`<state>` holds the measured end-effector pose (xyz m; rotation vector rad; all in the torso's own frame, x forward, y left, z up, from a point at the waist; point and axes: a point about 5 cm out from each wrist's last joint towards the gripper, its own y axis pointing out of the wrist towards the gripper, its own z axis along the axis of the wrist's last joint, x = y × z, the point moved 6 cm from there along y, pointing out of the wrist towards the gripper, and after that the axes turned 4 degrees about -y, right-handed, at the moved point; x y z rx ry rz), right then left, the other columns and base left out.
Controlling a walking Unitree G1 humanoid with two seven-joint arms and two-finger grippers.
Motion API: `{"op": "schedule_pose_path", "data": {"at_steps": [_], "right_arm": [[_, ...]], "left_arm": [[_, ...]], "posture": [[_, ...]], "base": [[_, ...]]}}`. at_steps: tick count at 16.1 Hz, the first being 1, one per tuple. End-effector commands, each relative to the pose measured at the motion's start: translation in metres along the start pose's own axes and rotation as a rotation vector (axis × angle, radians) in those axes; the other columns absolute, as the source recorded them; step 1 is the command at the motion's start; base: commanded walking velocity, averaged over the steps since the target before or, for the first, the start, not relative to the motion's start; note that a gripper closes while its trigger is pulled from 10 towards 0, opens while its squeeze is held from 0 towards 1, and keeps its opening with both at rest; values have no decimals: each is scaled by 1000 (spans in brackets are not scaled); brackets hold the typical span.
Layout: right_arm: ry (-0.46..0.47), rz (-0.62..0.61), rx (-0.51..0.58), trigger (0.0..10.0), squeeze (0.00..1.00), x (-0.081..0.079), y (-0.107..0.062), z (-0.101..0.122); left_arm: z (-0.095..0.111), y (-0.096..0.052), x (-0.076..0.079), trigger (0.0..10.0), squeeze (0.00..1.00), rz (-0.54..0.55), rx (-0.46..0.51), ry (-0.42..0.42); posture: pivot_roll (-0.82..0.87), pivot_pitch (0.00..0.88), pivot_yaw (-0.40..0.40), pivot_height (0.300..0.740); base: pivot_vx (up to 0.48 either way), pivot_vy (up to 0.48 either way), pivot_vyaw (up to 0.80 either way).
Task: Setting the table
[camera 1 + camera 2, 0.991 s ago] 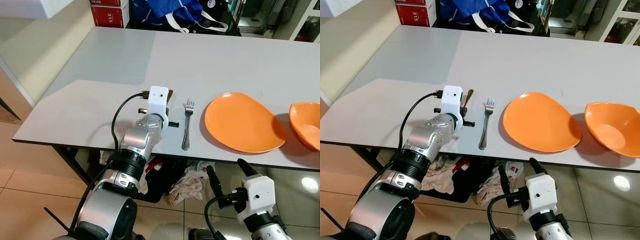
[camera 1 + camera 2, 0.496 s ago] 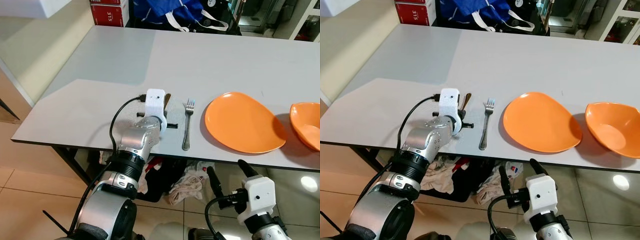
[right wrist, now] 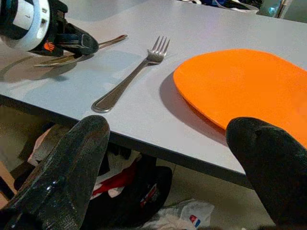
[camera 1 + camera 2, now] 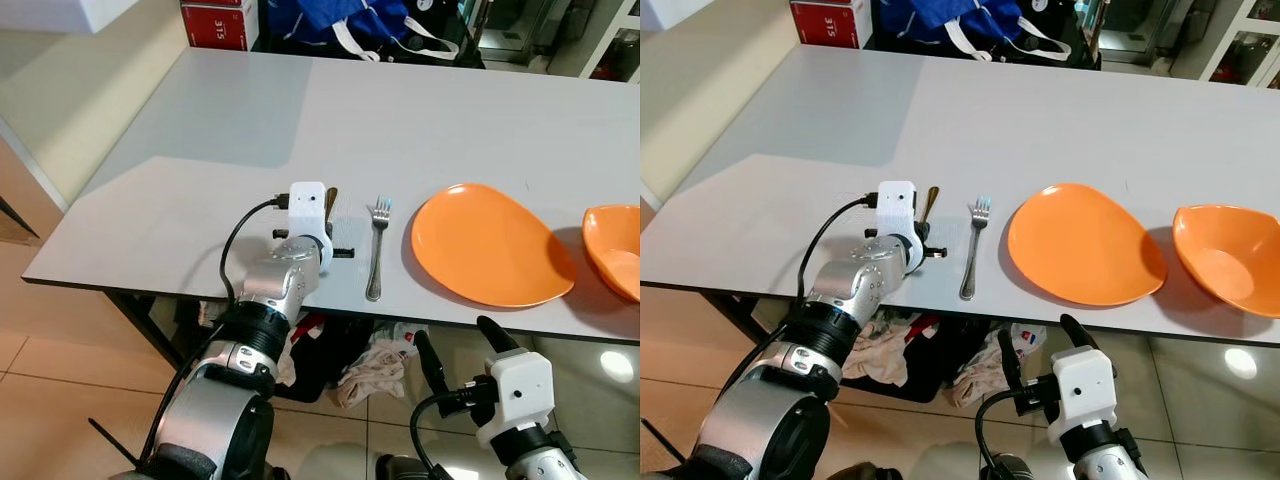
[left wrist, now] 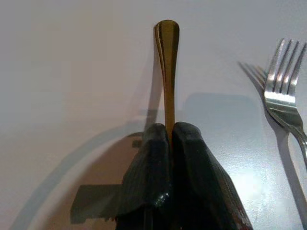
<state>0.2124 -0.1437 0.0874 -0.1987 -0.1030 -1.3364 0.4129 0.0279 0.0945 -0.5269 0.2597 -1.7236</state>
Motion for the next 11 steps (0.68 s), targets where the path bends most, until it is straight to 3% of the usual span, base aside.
{"op": "schedule_pose_path", "data": {"at_steps": [1, 2, 3, 4, 5, 10, 11], "right_arm": [[-3, 4, -7, 10000, 0, -1, -1, 1], [-2, 3, -6, 10000, 0, -2, 0, 1], [0, 3, -6, 10000, 0, -2, 0, 1], [1, 3, -5, 10000, 0, -3, 0, 1], [2, 3, -5, 10000, 0, -4, 1, 1], [2, 16, -5, 10000, 0, -6, 1, 3], [2, 17, -6, 10000, 0, -6, 1, 3]], "left_arm": [[-6, -5, 67, 0, 0, -143, -20, 7], [-5, -5, 67, 7020, 0, -139, -16, 17], [-4, -5, 68, 10000, 0, -148, -11, 21], [-2, -5, 70, 8980, 0, -154, -4, 27], [-1, -5, 70, 10000, 0, -154, 1, 31], [-9, -7, 77, 10000, 0, -179, -42, -9], [-9, -6, 76, 10000, 486, -173, -42, -12]], "posture": [[-300, 78, 25, 736], [-300, 78, 25, 736], [-299, 78, 28, 736], [-299, 77, 28, 736], [-298, 76, 30, 736], [-292, 67, 27, 736], [-292, 67, 27, 736]], "base": [[0, 0, 0], [0, 0, 0], [0, 0, 0], [0, 0, 0], [0, 0, 0], [0, 0, 0], [0, 0, 0]]}}
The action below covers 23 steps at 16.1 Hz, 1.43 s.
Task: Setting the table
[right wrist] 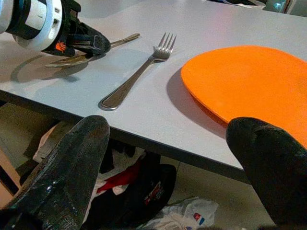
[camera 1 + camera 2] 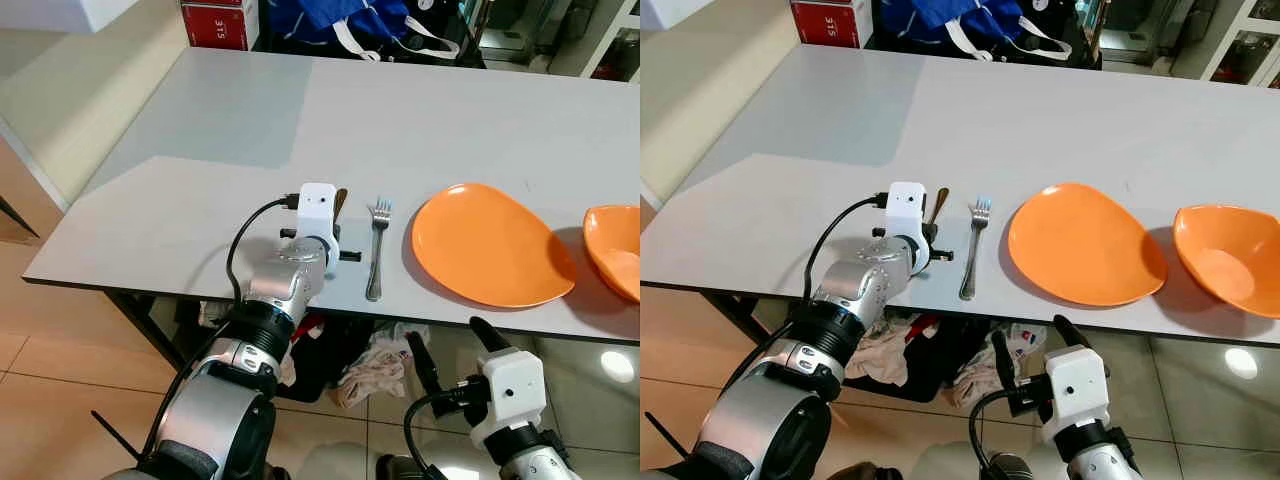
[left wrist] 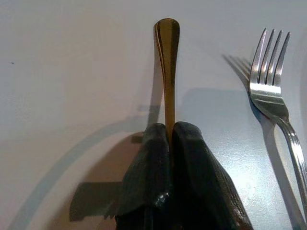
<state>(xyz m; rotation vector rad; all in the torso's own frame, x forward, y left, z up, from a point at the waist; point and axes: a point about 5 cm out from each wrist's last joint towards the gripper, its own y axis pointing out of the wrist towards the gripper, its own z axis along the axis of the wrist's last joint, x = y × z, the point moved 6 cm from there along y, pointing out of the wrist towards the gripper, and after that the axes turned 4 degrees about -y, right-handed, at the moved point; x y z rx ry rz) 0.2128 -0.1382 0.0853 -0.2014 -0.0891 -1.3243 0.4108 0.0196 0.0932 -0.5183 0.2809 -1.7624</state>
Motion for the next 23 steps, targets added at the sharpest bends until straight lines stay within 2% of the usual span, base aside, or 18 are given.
{"op": "schedule_pose_path", "data": {"at_steps": [1, 7, 11, 17, 19, 23], "right_arm": [[-7, 4, 3, 10000, 0, -1, 0, 4], [-7, 2, -3, 10000, 0, 1, -1, 1], [-8, 5, -8, 10000, 0, 3, 0, -2], [-8, 5, -16, 10000, 0, 5, 0, -8], [-7, 9, -11, 10000, 0, 3, 3, -7], [-4, 10, -9, 10000, 0, 4, 4, -7]], "left_arm": [[-5, -4, 67, 10000, 1000, -138, -30, -43], [-4, -4, 65, 10000, 1000, -122, -28, -57], [5, -5, 69, 10000, 1000, -135, 1, -74], [13, -7, 64, 10000, 1000, -116, 32, -7], [24, -8, 62, 10000, 1000, -105, 91, 67], [32, -10, 62, 10000, 1000, -107, 124, 80]], "posture": [[-292, 67, 27, 736], [-298, 65, 28, 736], [-295, 67, 25, 736], [-291, 66, 24, 736], [-280, 65, 22, 736], [-275, 62, 21, 736]], "base": [[0, 0, 0], [0, 0, 0], [0, 0, 0], [0, 0, 0], [0, 0, 0], [0, 0, 0]]}}
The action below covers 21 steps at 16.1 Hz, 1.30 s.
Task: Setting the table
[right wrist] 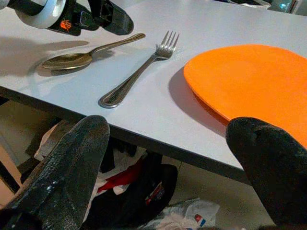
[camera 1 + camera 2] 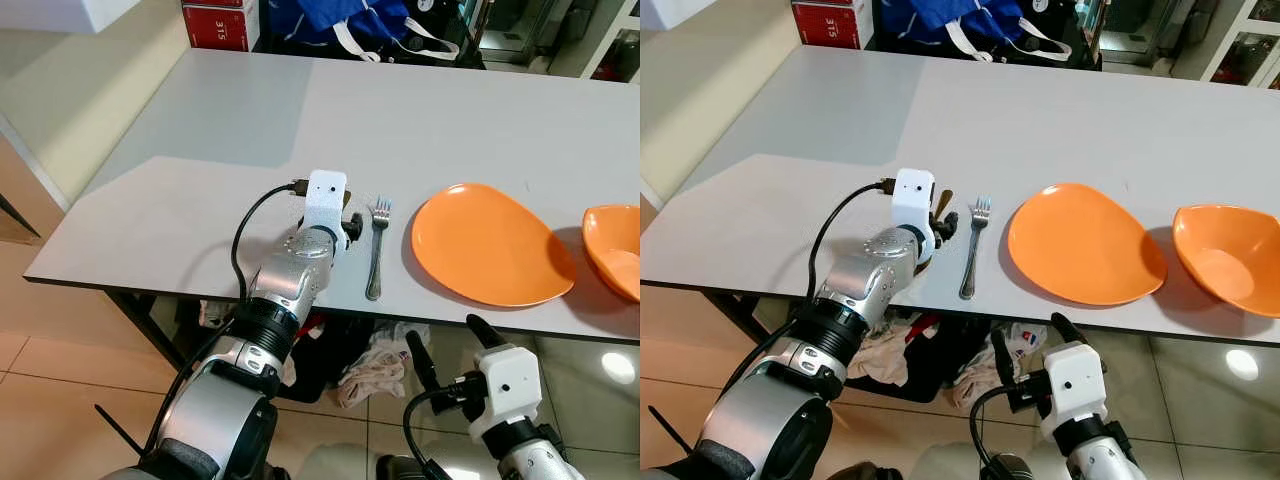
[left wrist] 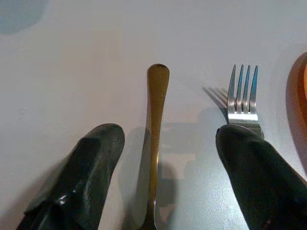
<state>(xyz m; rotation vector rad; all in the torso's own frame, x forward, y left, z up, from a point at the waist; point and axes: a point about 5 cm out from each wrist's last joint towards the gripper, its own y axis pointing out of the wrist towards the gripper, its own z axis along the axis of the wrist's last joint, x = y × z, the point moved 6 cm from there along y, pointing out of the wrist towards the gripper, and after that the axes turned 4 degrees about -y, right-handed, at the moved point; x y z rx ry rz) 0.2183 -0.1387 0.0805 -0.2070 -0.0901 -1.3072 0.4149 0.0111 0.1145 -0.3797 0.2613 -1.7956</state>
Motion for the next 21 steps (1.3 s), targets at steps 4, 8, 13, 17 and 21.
{"op": "schedule_pose_path", "data": {"at_steps": [4, 8, 13, 17, 21], "right_arm": [[3, -2, -8, 10000, 0, 3, 1, -4], [-2, 3, 1, 10000, 0, 3, 6, -5], [1, -98, 32, 10000, 0, 21, 21, 0], [21, -203, 92, 10000, 0, 44, 45, 13], [45, -259, 119, 10000, 0, 53, 58, 16]], "left_arm": [[20, -6, 46, 10000, 1000, -97, 58, 13], [39, -9, 41, 10000, 1000, -101, 148, 7], [80, -30, 34, 10000, 71, -205, 366, 0], [91, -60, 13, 10000, 0, -302, 494, 35], [69, -77, -41, 10000, 0, -217, 475, 110]], "posture": [[-266, 55, 19, 736], [-245, 37, 10, 736], [-206, 5, 13, 736], [-165, 0, 21, 736], [-133, 0, 37, 736]], "base": [[0, 0, 0], [0, 0, 0], [0, 0, 0], [0, 0, 0], [0, 0, 0]]}}
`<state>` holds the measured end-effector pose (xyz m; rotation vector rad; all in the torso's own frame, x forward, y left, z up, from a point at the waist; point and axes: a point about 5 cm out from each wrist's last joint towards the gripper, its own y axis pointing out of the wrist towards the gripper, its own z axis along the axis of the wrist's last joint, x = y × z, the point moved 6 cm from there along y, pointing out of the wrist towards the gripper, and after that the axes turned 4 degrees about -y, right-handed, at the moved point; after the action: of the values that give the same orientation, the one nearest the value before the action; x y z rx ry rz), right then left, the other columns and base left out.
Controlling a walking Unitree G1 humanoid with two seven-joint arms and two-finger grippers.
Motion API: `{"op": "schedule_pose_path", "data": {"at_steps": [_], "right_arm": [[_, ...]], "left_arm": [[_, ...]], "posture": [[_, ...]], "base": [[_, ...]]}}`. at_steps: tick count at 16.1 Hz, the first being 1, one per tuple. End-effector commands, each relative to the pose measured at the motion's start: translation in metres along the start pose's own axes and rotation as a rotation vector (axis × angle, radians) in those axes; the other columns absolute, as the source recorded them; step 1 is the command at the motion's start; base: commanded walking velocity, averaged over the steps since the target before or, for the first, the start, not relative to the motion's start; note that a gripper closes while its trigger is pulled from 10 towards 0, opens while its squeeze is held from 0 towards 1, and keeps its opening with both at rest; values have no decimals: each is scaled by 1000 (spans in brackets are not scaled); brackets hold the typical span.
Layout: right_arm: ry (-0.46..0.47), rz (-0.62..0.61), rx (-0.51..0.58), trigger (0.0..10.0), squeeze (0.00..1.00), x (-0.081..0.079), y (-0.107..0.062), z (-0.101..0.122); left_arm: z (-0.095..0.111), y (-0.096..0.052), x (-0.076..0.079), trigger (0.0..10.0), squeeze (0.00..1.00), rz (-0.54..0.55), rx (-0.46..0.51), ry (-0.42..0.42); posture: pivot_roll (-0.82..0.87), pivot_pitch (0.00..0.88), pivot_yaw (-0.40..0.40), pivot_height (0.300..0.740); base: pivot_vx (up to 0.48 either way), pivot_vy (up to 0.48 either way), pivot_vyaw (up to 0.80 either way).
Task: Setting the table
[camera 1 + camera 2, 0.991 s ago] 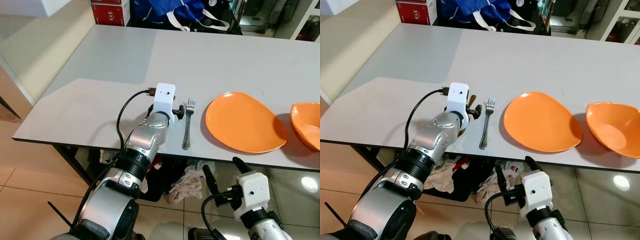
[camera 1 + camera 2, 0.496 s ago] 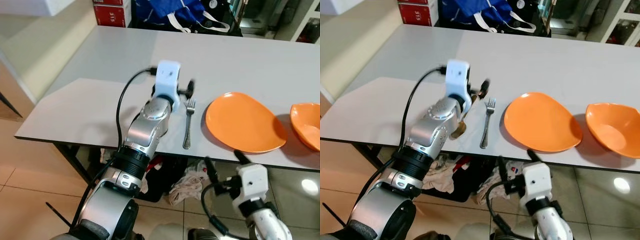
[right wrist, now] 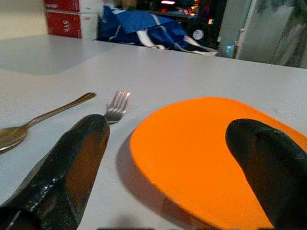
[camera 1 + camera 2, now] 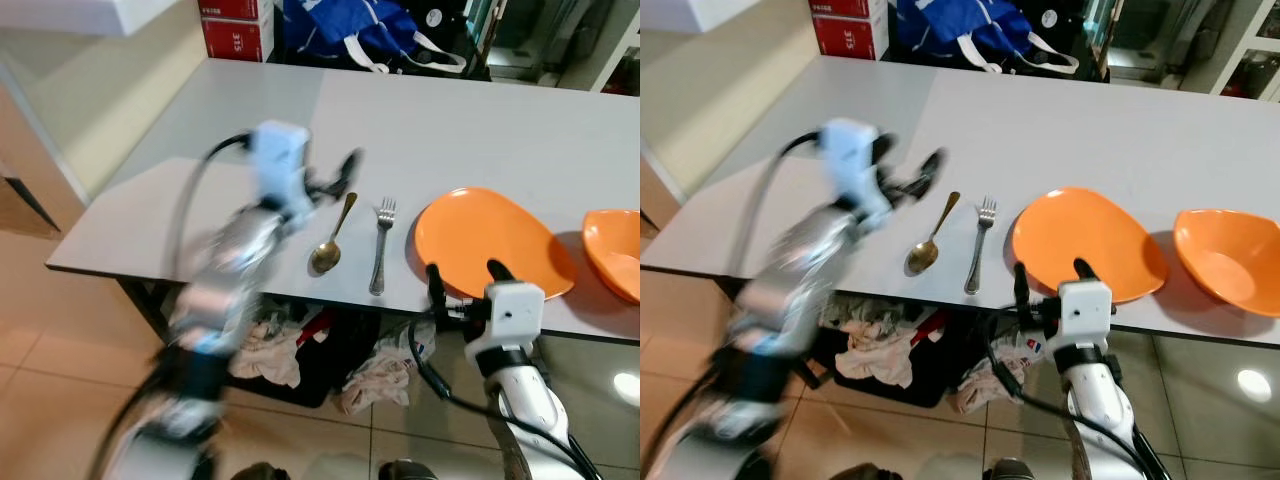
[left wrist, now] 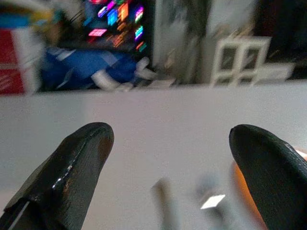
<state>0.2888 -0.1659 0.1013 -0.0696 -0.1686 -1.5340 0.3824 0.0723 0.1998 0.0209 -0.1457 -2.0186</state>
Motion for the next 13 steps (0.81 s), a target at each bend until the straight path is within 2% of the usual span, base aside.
{"op": "schedule_pose_path", "data": {"at_steps": [1, 2, 3, 4, 5, 7, 8, 9, 11, 13], "right_arm": [[9, -35, -2, 10000, 0, 8, 1, -2], [6, -43, 1, 10000, 0, 9, -1, -3], [0, -54, -3, 10000, 0, 13, -4, -5], [-6, -63, -8, 10000, 0, 17, -7, -7], [-10, -72, -11, 10000, 0, 18, -9, -8], [-17, -74, -7, 10000, 0, 18, -10, -9], [-22, -63, 1, 10000, 0, 15, -8, -8], [-20, -55, 12, 10000, 0, 13, -6, -6], [-21, -37, 32, 10000, 0, 9, -3, -1], [-23, -25, 18, 10000, 0, 8, 0, -3]], "left_arm": [[-8, -9, -8, 10000, 0, 13, -29, 42], [-22, -24, -13, 10000, 0, 11, -73, 102], [-41, -45, -16, 10000, 0, 5, -144, 120], [-49, -60, -15, 10000, 0, -20, -184, 113], [-49, -69, -10, 10000, 0, -59, -187, 115], [-65, -84, 15, 10000, 0, -204, -252, 97], [-70, -83, 19, 10000, 0, -178, -246, 25], [-72, -77, 12, 10000, 0, -91, -228, 43], [-73, -71, 2, 10000, 0, 7, -203, 78], [-70, -66, -2, 10000, 0, 22, -194, 81]], "posture": [[-132, 0, 39, 736], [-130, 0, 45, 736], [-129, 0, 50, 736], [-124, 0, 49, 736], [-117, 0, 46, 736], [-104, 0, 36, 736], [-105, 0, 34, 736], [-107, 0, 28, 736], [-112, 0, 25, 736], [-114, 0, 17, 736]], "base": [[0, 0, 0], [0, 0, 0], [0, 0, 0], [0, 0, 0], [0, 0, 0], [0, 0, 0], [0, 0, 0], [0, 0, 0], [0, 0, 0], [0, 0, -394]]}}
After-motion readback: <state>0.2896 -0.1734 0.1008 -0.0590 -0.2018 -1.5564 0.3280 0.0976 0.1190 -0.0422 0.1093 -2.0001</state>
